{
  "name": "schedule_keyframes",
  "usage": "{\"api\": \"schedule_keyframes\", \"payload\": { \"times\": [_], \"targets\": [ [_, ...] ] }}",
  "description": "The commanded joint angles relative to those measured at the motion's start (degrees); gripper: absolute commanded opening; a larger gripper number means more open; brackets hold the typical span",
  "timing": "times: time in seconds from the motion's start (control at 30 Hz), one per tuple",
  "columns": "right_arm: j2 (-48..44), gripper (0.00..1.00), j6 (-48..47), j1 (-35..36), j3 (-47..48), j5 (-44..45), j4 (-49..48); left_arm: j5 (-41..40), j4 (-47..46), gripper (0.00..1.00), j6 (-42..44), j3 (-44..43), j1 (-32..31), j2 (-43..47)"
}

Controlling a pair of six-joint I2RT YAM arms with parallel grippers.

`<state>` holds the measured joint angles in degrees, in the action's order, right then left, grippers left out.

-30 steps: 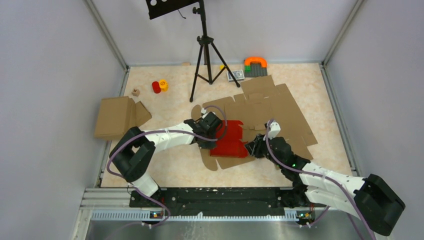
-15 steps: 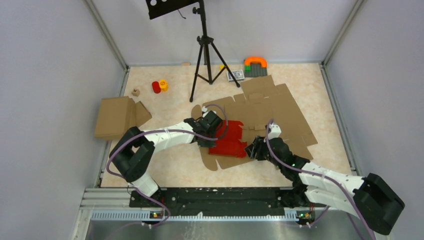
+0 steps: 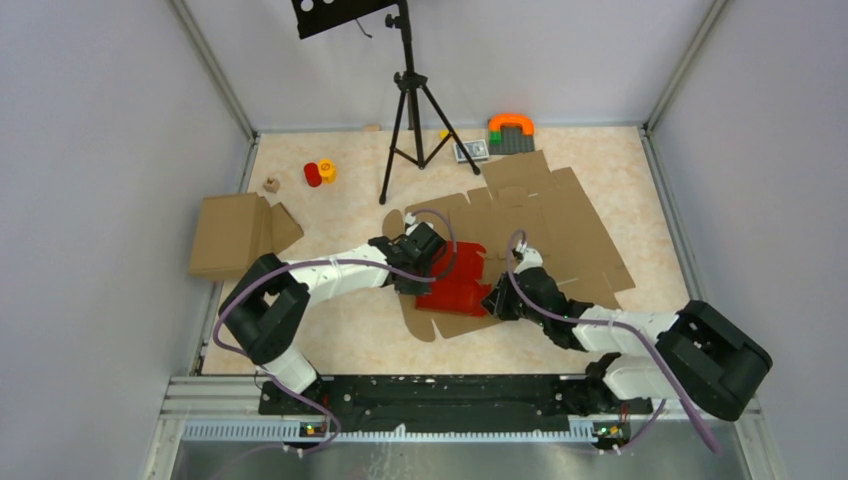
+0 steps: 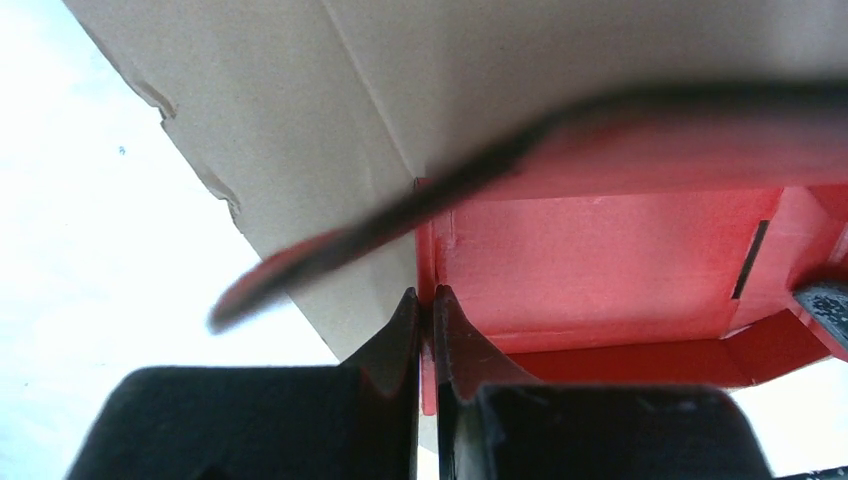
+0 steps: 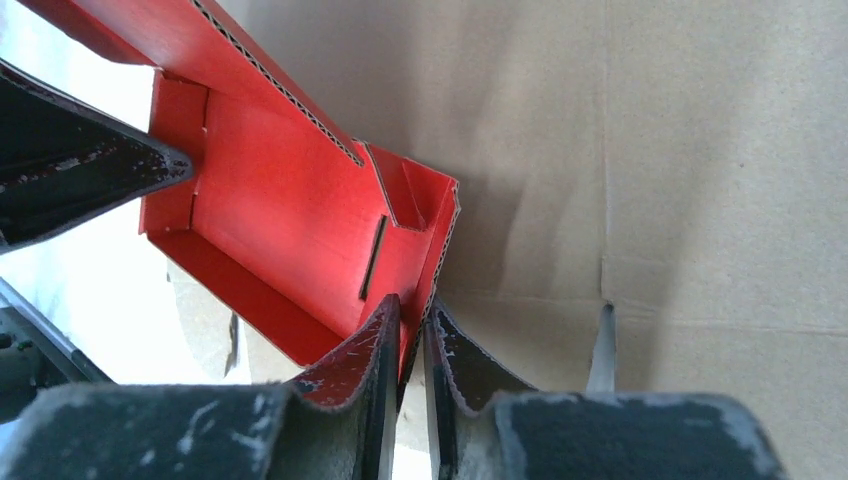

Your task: Fold the paper box

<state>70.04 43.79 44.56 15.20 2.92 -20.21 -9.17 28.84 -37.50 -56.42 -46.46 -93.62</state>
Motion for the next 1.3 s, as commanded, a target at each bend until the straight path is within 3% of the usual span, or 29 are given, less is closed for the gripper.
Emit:
{"api": "schedule_keyframes", "payload": {
  "times": [0.0, 0.3, 0.4, 0.6, 1.0, 1.27],
  "targets": [
    [0.85, 0.12, 0.06, 1.48, 3.65, -2.65, -5.32, -2.06, 1.19, 0.00, 0.23, -2.31, -0.84, 0.75],
    [4.20, 0.18, -2.67, 4.62, 8.21, -2.65, -3.68, -2.34, 1.57, 0.00, -0.06, -3.88, -2.20, -0.83],
    [5.30, 0.24, -2.77, 4.92, 8.87, -2.65, -3.50, -2.08, 1.58, 0.00, -0.32, -4.13, -2.46, -1.19],
    [3.17, 0.46, -2.88, 4.93, 7.92, -3.72, -3.04, -2.43, 1.71, 0.00, -0.41, -3.80, -2.45, -1.39],
    [-3.58, 0.51, 0.71, 4.93, 2.25, -1.24, -7.07, -2.17, 1.19, 0.00, -0.10, -3.62, -2.49, -1.84],
    [-1.46, 0.58, 2.96, 4.91, 2.68, -1.47, -10.82, -0.42, -0.60, 0.00, -0.43, -2.93, -2.48, -2.58]
  ]
}}
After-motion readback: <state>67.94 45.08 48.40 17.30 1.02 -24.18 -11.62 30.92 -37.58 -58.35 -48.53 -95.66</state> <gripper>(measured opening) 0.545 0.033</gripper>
